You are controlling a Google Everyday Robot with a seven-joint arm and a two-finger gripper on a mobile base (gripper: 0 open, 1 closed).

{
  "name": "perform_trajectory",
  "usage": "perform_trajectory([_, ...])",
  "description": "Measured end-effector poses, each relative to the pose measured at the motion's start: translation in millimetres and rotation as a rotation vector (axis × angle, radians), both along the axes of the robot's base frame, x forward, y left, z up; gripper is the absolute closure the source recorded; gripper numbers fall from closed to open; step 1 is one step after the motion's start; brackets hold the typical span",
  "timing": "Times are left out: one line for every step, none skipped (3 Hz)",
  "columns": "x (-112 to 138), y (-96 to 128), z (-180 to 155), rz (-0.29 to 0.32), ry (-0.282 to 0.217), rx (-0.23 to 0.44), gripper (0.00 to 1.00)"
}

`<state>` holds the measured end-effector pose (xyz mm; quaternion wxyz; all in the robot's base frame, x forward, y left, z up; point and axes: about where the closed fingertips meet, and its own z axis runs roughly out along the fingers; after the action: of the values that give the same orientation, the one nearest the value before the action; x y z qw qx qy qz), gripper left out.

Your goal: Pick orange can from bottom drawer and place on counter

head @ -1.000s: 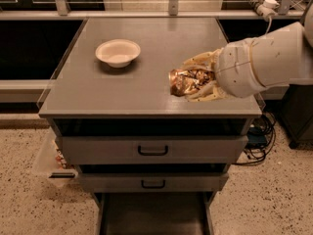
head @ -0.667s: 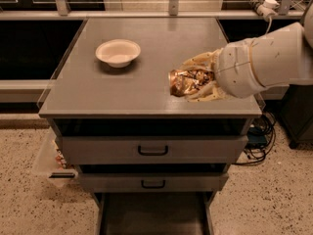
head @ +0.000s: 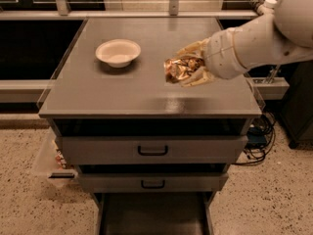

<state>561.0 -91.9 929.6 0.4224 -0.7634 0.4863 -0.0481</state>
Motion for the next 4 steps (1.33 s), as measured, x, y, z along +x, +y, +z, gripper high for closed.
perform_trajectory([31, 0, -12, 0.008, 0.009, 0.049, 1.0])
perform_trajectory([53, 2, -27, 0.016, 0.016, 0.106, 1.0])
perform_trajectory([74, 8, -37, 0.03, 0.028, 0.131, 1.0])
perform_trajectory([86, 15, -47, 0.039, 0.044, 0.146, 1.0])
